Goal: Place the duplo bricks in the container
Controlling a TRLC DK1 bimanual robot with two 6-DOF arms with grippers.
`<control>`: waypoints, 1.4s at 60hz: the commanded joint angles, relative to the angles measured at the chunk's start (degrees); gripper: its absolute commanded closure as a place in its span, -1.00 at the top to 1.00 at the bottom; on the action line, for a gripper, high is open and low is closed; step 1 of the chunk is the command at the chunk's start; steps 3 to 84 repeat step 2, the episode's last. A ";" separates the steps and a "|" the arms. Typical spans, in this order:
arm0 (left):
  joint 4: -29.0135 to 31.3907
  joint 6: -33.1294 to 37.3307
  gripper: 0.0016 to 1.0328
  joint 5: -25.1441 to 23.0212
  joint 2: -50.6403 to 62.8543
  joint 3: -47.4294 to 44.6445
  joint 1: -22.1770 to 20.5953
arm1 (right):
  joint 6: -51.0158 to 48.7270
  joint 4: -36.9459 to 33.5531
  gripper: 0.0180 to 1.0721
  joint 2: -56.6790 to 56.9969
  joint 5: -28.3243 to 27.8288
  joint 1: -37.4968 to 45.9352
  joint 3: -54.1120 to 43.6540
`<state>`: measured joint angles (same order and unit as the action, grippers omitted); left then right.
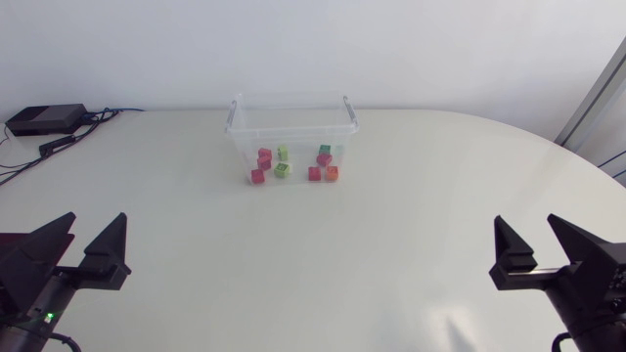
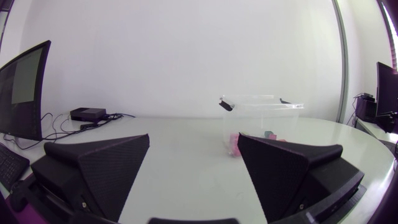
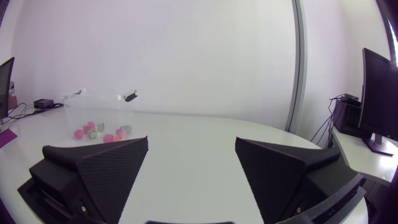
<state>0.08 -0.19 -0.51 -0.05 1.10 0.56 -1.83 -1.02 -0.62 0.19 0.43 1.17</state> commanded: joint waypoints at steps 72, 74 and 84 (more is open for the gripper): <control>-0.08 0.19 0.92 0.51 0.05 -1.10 -0.56 | 1.83 1.02 0.93 0.62 -0.19 -0.43 -1.17; -0.08 0.19 0.92 0.51 0.05 -1.10 -0.56 | 1.83 1.02 0.93 0.62 -0.19 -0.43 -1.17; -0.08 0.19 0.92 0.51 0.05 -1.10 -0.56 | 1.83 1.02 0.93 0.62 -0.19 -0.43 -1.17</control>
